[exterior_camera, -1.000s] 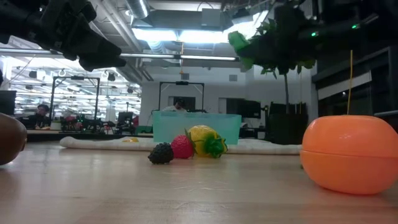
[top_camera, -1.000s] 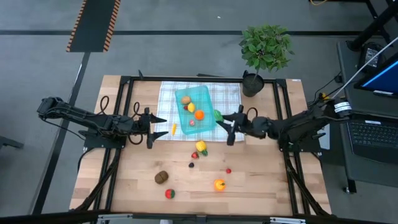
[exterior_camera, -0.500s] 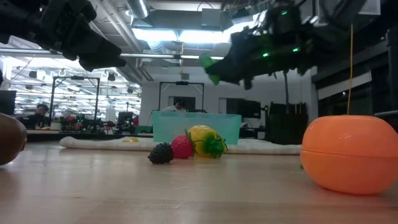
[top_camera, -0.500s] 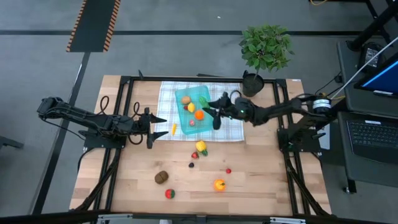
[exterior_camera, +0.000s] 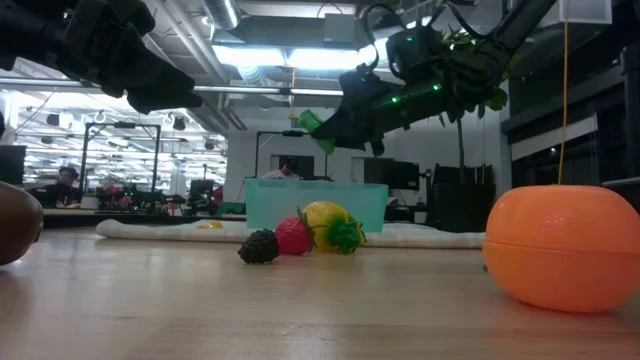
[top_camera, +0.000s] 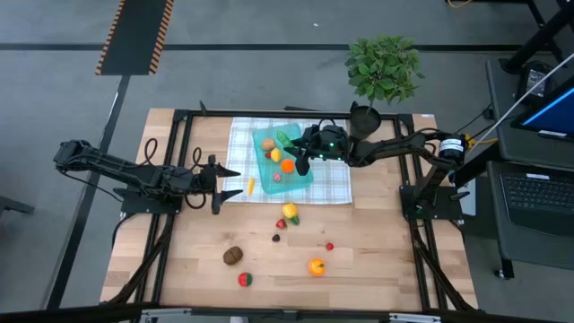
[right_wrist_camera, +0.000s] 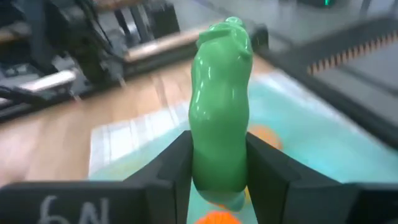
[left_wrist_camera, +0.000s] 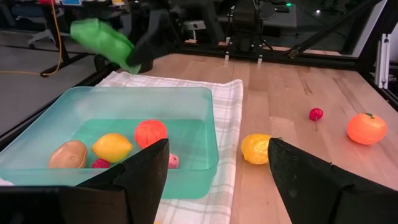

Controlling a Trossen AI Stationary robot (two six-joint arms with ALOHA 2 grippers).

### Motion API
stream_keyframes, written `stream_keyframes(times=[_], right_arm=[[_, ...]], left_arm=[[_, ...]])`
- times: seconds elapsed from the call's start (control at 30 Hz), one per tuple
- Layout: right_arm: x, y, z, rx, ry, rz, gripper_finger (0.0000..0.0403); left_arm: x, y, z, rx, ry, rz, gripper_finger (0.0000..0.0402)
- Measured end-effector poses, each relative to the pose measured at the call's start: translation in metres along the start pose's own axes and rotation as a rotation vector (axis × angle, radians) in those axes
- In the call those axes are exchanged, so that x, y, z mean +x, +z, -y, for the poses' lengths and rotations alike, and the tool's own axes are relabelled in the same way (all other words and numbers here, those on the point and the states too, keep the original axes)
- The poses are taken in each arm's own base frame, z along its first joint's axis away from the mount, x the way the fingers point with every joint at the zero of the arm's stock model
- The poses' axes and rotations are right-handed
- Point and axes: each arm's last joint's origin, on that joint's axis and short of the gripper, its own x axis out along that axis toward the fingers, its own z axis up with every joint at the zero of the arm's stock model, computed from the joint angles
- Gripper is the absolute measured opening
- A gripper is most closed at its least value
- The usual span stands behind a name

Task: Pick and placing Produce into tupperware
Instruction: Put the green pea into the blue bin

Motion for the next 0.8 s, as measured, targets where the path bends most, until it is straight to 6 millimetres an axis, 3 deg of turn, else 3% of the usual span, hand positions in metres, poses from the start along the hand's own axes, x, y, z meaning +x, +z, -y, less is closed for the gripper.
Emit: stream_keyframes(times=[0.33, 0.6, 0.8], right_arm=[[0.004, 0.021, -0.004, 0.080, -0.099, -0.388, 0.0122], [0.002, 0.037, -0.006, 0.074, -0.143, -0.453, 0.0122], [0.014, 0.030, -0.002, 0.046, -0.155, -0.437, 0.0122]], left_arm=[[0.000, 0.000, 0.000, 0.001, 0.000, -0.003, 0.0266], [0.000, 0.000, 0.000, 0.001, 0.000, -0.003, 0.0266], [0.000, 0.000, 0.000, 0.001, 0.000, -0.003, 0.0266]])
